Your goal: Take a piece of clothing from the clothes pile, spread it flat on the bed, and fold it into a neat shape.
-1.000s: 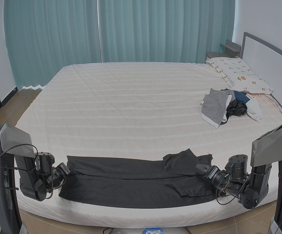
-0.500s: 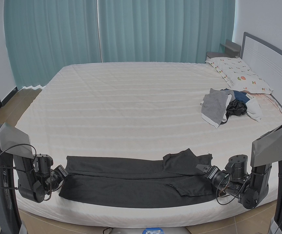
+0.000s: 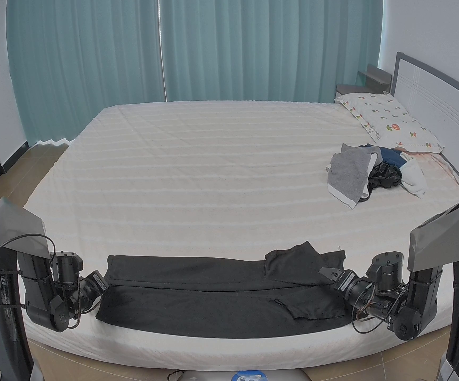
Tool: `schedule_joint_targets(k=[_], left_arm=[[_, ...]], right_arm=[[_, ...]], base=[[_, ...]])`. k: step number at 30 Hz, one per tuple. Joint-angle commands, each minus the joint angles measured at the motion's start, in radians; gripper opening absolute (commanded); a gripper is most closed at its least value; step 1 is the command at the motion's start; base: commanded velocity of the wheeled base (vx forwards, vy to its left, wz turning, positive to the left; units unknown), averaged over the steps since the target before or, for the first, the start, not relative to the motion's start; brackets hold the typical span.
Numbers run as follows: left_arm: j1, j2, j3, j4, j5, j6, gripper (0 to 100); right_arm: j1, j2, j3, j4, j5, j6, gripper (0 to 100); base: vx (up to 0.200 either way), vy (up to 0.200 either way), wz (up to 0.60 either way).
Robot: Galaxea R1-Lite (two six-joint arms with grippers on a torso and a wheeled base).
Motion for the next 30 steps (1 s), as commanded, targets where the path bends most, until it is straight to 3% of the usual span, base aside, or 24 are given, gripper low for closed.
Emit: schedule_joint_targets(k=[1,5,6,11,16,19,22,24,30], left_arm=[[0.000,0.009,-0.001,0.000,-0.001,-0.001,0],[0.000,0.006,-0.002,0.000,-0.009,-0.012,0],[0.001,0.003,-0.001,0.000,-0.015,-0.015,100],[0.004,-0.012,-0.009,0.000,-0.021,-0.062,100],[0.035,-0.060,-0.012,0.000,-0.116,-0.153,100],[0.060,-0.054,-0.019,0.000,-0.170,-0.191,100],[0.061,-0.047,-0.022,0.000,-0.170,-0.191,100],[0.061,-0.043,-0.027,0.000,-0.171,-0.193,100],[0.058,-0.012,-0.041,0.000,-0.171,-0.197,100]], right_arm=[[0.000,-0.006,-0.001,0.000,0.000,0.000,100],[0.000,-0.011,-0.005,0.000,0.005,0.003,100],[0.000,-0.014,-0.007,0.000,0.012,0.003,100],[-0.011,-0.041,-0.014,0.001,0.023,0.002,100],[-0.060,-0.057,-0.088,0.043,0.060,-0.038,100],[-0.109,-0.034,-0.200,0.155,0.135,-0.124,100],[-0.127,-0.020,-0.251,0.196,0.170,-0.169,100],[-0.132,0.021,-0.312,0.247,0.236,-0.207,100],[-0.134,0.117,-0.461,0.322,0.278,-0.259,100]], base=[[0.000,0.000,0.00],[0.000,0.000,0.00],[0.000,0.000,0.00],[0.000,0.000,0.00],[0.000,0.000,0.00],[0.000,0.000,0.00],[0.000,0.000,0.00],[0.000,0.000,0.00],[0.000,0.000,0.00]])
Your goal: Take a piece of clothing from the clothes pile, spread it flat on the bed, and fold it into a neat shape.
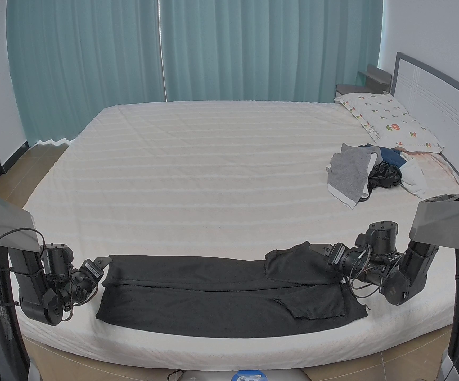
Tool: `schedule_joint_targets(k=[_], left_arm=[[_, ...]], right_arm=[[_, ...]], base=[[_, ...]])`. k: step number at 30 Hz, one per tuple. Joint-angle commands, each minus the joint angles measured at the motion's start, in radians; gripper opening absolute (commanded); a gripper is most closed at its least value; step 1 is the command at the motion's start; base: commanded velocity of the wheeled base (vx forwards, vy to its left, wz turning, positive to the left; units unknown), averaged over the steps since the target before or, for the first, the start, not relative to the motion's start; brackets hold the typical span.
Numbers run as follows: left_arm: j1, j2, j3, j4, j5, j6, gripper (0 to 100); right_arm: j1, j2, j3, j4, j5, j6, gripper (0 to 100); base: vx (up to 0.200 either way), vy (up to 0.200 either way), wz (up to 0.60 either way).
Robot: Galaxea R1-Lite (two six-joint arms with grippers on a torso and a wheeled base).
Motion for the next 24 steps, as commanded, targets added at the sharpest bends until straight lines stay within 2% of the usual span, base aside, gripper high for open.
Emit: schedule_joint_targets(k=[1,6,12,13,24], left_arm=[[0.002,0.035,-0.015,-0.001,-0.003,-0.005,100],[-0.002,0.038,-0.020,-0.001,-0.001,-0.005,100],[-0.003,0.041,-0.020,-0.001,0.001,-0.005,100],[-0.003,0.041,-0.020,-0.001,0.001,-0.004,100],[-0.005,0.043,-0.020,-0.001,0.004,-0.004,100]], right_arm=[[-0.010,0.099,-0.130,0.075,0.034,-0.047,100],[-0.032,0.106,-0.168,0.115,0.039,-0.096,100],[-0.041,0.129,-0.168,0.112,0.065,-0.104,100],[-0.043,0.129,-0.164,0.113,0.073,-0.110,0],[-0.053,0.122,-0.118,0.107,0.079,-0.177,0]], base=[[0.000,0.000,0.00],[0.000,0.000,0.00],[0.000,0.000,0.00],[0.000,0.000,0.00],[0.000,0.000,0.00]])
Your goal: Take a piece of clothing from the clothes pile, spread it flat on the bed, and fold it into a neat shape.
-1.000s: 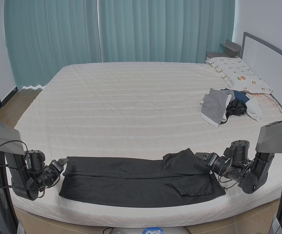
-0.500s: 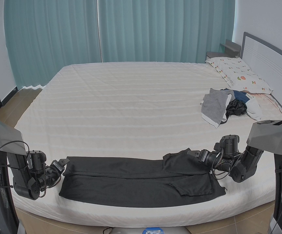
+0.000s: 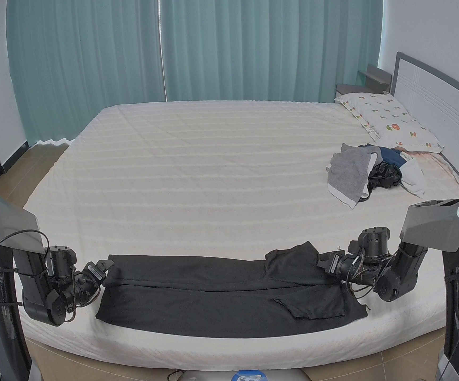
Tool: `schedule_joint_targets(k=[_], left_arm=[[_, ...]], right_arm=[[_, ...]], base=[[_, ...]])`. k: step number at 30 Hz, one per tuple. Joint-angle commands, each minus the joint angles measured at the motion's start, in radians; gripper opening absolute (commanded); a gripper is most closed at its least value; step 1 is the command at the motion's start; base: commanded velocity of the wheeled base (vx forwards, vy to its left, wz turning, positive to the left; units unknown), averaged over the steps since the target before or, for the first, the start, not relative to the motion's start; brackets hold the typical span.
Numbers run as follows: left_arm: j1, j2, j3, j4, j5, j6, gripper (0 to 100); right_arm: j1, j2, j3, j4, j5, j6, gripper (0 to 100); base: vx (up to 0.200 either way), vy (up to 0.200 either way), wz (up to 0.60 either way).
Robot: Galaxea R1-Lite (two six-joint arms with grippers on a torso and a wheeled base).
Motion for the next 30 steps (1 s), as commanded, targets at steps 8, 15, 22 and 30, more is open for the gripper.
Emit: schedule_joint_targets(k=[8,15,22,30], left_arm=[[-0.001,0.003,0.000,0.000,0.003,0.001,100],[-0.001,0.004,0.000,0.000,0.003,0.003,100],[-0.001,0.004,0.000,0.000,0.003,0.003,100],[-0.001,0.004,0.000,0.000,0.003,0.003,100]], right_arm=[[-0.026,-0.072,0.093,-0.019,0.008,-0.003,0],[-0.043,-0.107,0.139,-0.019,0.051,-0.003,0],[-0.053,-0.124,0.194,-0.019,0.062,-0.025,0],[-0.055,-0.121,0.227,-0.019,0.068,-0.063,0]], base=[[0.000,0.000,0.00],[0.000,0.000,0.00],[0.000,0.000,0.00],[0.000,0.000,0.00]])
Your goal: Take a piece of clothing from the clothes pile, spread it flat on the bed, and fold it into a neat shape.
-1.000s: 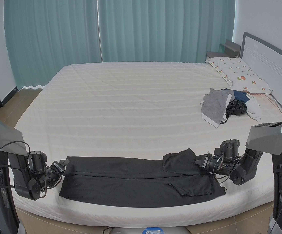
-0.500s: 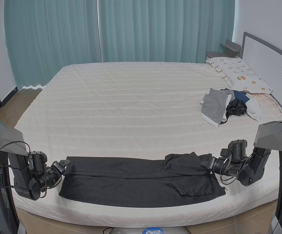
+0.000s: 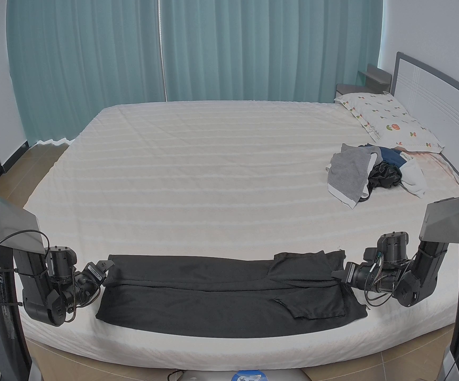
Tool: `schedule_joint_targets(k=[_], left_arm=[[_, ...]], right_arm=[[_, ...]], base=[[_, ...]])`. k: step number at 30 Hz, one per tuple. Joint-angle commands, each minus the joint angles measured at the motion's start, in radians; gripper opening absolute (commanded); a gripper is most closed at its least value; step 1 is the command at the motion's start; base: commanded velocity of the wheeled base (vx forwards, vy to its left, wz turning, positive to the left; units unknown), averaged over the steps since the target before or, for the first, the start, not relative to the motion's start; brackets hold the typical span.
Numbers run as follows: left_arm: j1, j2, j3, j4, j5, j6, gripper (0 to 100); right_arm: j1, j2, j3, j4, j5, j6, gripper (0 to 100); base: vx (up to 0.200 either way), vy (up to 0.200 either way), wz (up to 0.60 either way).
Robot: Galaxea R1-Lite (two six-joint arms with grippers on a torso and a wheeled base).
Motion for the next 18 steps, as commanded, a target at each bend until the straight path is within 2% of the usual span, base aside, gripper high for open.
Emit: schedule_joint_targets(k=[1,15,16,18], left_arm=[[0.000,0.002,0.000,0.000,0.000,0.000,100],[0.000,0.002,-0.001,0.000,0.000,-0.002,100],[0.000,0.002,-0.003,0.000,0.000,-0.002,100],[0.002,0.000,-0.005,0.000,0.000,-0.002,100]], right_arm=[[0.000,-0.008,0.025,0.000,0.001,-0.010,0],[0.000,-0.011,0.037,0.000,0.007,-0.032,0],[0.000,-0.006,0.037,0.000,0.007,-0.038,100],[-0.003,-0.004,0.034,0.000,0.007,-0.041,100]], base=[[0.000,0.000,0.00],[0.000,0.000,0.00],[0.000,0.000,0.00],[0.000,0.000,0.00]])
